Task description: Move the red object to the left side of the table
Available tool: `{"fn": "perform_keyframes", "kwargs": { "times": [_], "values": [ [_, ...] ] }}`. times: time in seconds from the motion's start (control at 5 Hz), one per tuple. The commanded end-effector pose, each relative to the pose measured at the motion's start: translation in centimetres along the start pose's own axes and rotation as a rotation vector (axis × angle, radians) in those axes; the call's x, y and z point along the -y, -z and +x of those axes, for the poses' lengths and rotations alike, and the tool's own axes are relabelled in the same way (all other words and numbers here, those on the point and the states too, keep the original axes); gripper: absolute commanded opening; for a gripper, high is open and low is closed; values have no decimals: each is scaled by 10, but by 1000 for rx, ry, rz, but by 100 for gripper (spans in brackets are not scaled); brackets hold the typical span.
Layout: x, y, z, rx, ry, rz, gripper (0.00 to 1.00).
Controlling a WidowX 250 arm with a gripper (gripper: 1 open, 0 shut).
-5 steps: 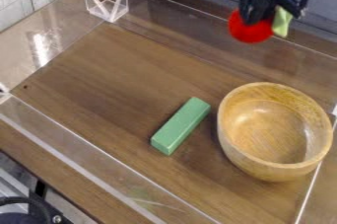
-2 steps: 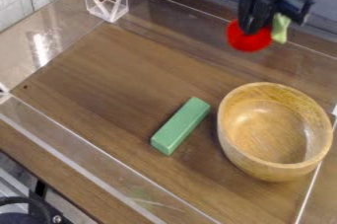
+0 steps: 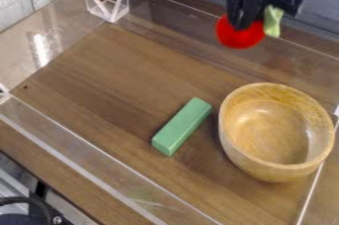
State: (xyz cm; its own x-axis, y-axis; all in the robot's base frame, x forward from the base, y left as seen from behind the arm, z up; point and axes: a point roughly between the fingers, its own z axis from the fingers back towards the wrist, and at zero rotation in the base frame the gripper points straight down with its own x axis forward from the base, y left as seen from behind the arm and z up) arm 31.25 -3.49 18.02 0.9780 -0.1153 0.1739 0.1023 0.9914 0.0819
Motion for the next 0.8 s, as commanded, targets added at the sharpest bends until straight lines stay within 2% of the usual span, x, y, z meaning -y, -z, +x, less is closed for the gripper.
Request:
{"fn": "perform_keyframes", "kwargs": {
  "times": [0.0,0.4,0.6],
  "values": [
    [-11,-45,12,90,24,-23,0],
    [7,-31,1,74,70,-44,0],
    [21,-18,-1,66,69,-52,0]
  ]
}}
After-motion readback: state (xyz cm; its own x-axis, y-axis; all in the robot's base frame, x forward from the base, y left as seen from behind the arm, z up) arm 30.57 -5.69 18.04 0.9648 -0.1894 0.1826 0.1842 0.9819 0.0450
